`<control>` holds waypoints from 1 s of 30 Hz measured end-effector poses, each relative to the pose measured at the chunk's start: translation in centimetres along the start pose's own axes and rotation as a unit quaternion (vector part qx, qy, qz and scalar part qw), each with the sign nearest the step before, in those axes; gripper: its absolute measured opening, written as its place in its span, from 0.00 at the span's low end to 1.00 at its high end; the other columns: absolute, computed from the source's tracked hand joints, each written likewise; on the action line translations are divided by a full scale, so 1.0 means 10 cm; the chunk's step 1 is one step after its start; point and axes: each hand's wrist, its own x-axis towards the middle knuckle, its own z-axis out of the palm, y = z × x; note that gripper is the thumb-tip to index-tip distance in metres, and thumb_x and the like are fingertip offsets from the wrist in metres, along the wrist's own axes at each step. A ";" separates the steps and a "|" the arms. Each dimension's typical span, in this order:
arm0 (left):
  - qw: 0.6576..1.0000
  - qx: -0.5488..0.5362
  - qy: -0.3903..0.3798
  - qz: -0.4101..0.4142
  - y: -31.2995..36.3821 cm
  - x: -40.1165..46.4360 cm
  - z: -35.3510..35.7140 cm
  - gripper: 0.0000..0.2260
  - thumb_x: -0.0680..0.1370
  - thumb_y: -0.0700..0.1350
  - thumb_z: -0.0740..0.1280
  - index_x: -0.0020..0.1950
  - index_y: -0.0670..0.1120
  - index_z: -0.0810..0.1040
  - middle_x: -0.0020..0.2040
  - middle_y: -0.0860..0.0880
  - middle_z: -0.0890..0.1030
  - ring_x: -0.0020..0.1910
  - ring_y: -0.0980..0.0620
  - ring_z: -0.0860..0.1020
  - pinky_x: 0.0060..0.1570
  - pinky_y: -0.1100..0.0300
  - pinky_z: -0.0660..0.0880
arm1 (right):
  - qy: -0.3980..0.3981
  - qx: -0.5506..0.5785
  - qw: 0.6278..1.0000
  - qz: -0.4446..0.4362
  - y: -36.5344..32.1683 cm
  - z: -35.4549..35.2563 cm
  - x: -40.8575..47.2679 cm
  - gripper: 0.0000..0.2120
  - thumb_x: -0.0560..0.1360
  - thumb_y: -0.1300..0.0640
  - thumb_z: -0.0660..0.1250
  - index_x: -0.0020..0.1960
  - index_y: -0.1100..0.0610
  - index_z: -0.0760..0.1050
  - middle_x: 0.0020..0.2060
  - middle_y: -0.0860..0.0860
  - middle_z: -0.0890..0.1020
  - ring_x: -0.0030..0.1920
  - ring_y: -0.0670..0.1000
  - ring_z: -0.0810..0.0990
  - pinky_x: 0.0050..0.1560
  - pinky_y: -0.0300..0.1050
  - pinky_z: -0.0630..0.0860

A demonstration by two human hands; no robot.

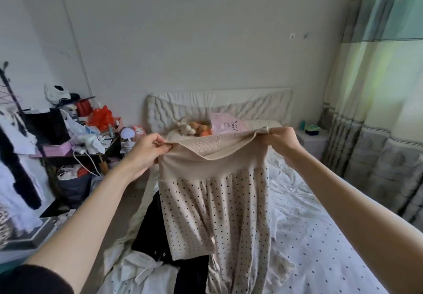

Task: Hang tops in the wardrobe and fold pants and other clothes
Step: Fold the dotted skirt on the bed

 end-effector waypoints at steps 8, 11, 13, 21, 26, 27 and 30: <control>0.971 -0.026 0.233 0.044 0.27 -0.71 -0.68 0.11 0.74 0.34 0.68 0.36 0.45 0.71 0.30 0.51 0.74 0.30 0.57 0.72 0.30 0.65 0.67 | -0.210 -0.004 0.972 -0.109 -0.39 0.48 -0.18 0.09 0.77 0.60 0.65 0.47 0.65 0.79 0.40 0.55 0.81 0.40 0.50 0.78 0.46 0.44 0.75; 0.950 0.002 0.310 0.046 0.30 -1.18 -1.04 0.11 0.75 0.35 0.68 0.36 0.46 0.71 0.33 0.48 0.73 0.29 0.59 0.72 0.27 0.67 0.66 | -0.264 -0.026 0.947 -0.180 -0.76 0.86 -0.45 0.15 0.79 0.57 0.62 0.49 0.71 0.77 0.44 0.66 0.81 0.45 0.64 0.79 0.55 0.63 0.74; 0.938 0.005 0.344 0.042 0.30 -1.45 -1.25 0.12 0.75 0.35 0.68 0.36 0.46 0.70 0.34 0.46 0.73 0.33 0.54 0.71 0.32 0.62 0.66 | -0.281 0.000 0.937 -0.208 -0.98 1.03 -0.64 0.16 0.80 0.57 0.60 0.49 0.71 0.76 0.42 0.65 0.80 0.45 0.65 0.78 0.55 0.62 0.73; 0.849 0.000 0.517 0.104 0.79 -2.91 -2.23 0.12 0.76 0.34 0.66 0.37 0.46 0.70 0.34 0.49 0.76 0.34 0.54 0.73 0.38 0.59 0.71 | -0.377 0.149 0.881 -0.245 -2.28 1.71 -1.75 0.14 0.80 0.56 0.58 0.47 0.67 0.72 0.38 0.54 0.66 0.41 0.51 0.65 0.40 0.45 0.62; 0.789 0.003 0.590 0.170 1.21 -3.96 -2.91 0.12 0.77 0.34 0.65 0.37 0.47 0.69 0.28 0.57 0.78 0.34 0.56 0.74 0.35 0.62 0.72 | -0.410 0.218 0.835 -0.295 -3.09 2.03 -2.72 0.13 0.80 0.54 0.58 0.44 0.63 0.73 0.36 0.51 0.67 0.40 0.49 0.66 0.41 0.43 0.62; 0.778 0.010 0.602 0.181 1.31 -4.19 -3.04 0.12 0.77 0.34 0.65 0.37 0.47 0.69 0.26 0.58 0.77 0.34 0.56 0.73 0.35 0.62 0.71 | -0.420 0.236 0.825 -0.296 -3.24 2.09 -2.97 0.11 0.80 0.54 0.59 0.43 0.59 0.72 0.34 0.50 0.66 0.38 0.49 0.65 0.40 0.43 0.62; 0.755 0.062 0.625 0.189 1.50 -4.72 -3.34 0.12 0.76 0.35 0.66 0.37 0.48 0.69 0.27 0.58 0.77 0.33 0.56 0.72 0.35 0.61 0.68 | -0.443 0.276 0.801 -0.294 -3.56 2.24 -3.54 0.10 0.80 0.55 0.59 0.44 0.60 0.71 0.36 0.52 0.65 0.39 0.50 0.63 0.41 0.43 0.61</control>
